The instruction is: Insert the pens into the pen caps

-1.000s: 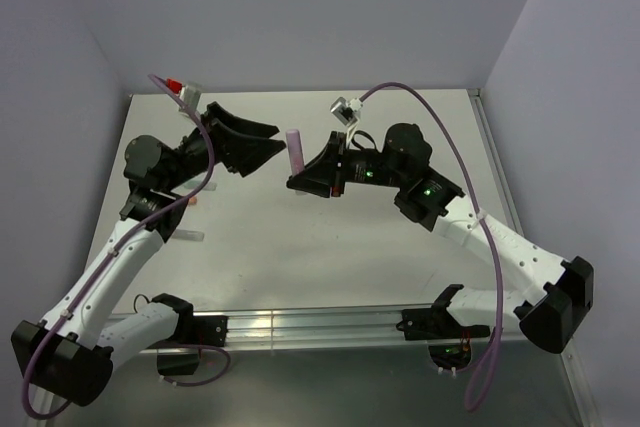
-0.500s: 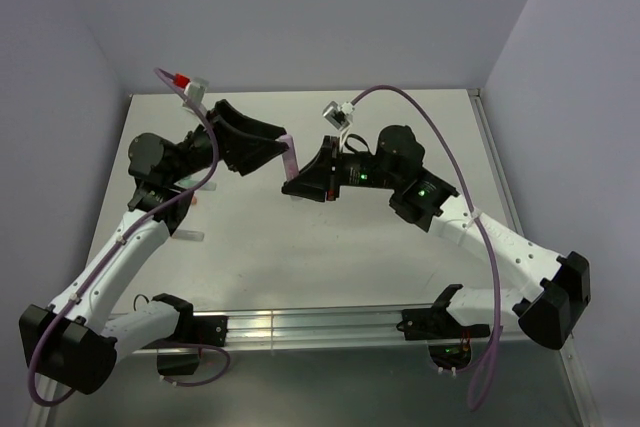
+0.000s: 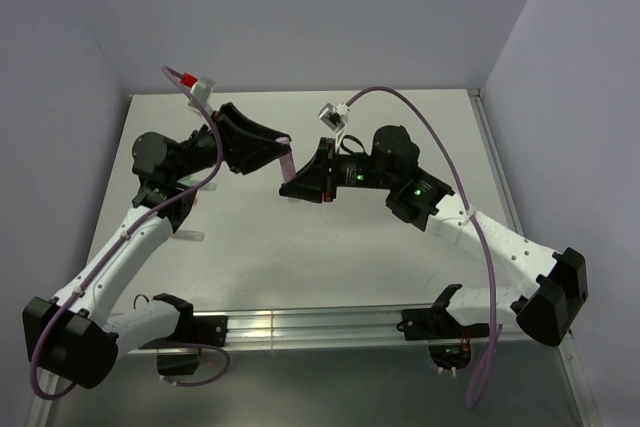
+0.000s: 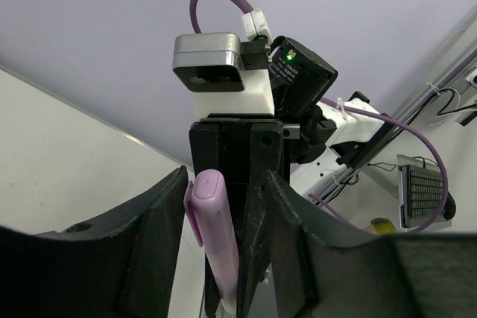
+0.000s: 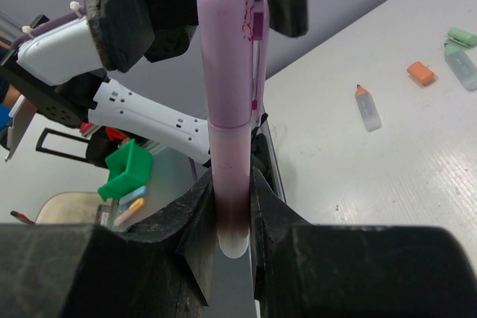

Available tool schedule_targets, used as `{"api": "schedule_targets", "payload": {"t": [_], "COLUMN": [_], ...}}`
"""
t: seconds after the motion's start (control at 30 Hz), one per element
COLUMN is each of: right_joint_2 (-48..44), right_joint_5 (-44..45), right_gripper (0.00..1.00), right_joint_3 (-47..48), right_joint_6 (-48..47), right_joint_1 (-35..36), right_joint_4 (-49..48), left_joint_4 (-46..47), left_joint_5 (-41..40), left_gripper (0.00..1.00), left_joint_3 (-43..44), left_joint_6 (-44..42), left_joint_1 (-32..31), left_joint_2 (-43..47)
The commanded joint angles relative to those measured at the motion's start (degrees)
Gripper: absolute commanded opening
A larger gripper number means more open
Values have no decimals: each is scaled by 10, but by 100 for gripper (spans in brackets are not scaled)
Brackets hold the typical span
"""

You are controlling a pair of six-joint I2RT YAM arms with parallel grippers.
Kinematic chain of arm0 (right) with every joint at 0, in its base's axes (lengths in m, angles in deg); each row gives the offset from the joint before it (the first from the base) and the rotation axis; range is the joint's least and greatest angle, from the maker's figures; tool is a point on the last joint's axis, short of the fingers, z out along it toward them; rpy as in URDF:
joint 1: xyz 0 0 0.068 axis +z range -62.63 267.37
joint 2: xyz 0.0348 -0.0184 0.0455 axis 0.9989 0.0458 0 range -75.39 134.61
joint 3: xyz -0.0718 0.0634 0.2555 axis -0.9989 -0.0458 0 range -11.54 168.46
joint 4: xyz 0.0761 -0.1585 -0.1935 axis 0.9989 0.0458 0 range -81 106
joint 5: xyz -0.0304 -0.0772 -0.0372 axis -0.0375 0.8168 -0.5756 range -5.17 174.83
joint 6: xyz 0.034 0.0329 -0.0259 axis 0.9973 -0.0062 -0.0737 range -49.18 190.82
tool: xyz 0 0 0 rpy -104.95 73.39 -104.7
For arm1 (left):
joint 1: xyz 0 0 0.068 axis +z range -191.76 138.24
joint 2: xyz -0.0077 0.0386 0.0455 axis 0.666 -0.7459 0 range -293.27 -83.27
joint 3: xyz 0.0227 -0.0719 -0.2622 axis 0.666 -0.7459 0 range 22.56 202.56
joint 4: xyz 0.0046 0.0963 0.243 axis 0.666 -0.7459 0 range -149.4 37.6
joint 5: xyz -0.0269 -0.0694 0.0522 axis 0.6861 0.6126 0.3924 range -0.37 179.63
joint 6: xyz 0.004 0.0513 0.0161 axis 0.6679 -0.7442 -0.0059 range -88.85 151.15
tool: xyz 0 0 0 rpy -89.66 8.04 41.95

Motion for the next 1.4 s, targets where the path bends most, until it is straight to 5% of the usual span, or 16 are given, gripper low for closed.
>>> {"api": "schedule_targets", "payload": {"t": [0.0, 0.23, 0.33, 0.4, 0.43, 1.37], "right_joint_2": [4, 5, 4, 3, 3, -19], "right_joint_5": [-10, -7, -4, -1, 4, -8], "right_gripper": [0, 0, 0, 0, 0, 0], "right_joint_3": [21, 23, 25, 26, 25, 23], "right_joint_6": [-2, -4, -8, -11, -13, 28], "right_joint_1": [4, 4, 4, 4, 4, -103], "right_joint_4": [-29, -28, -23, -21, -20, -74], "left_joint_4": [35, 23, 20, 9, 4, -34], "left_joint_5": [19, 22, 26, 26, 23, 2], "left_gripper": [49, 38, 25, 3, 0, 0], "left_joint_3": [11, 19, 19, 20, 18, -60], "left_joint_6": [3, -4, -7, -14, -18, -69], "left_joint_1": [-7, -16, -20, -26, -30, -119], "left_joint_2": [-3, -12, -15, -13, -12, 15]}}
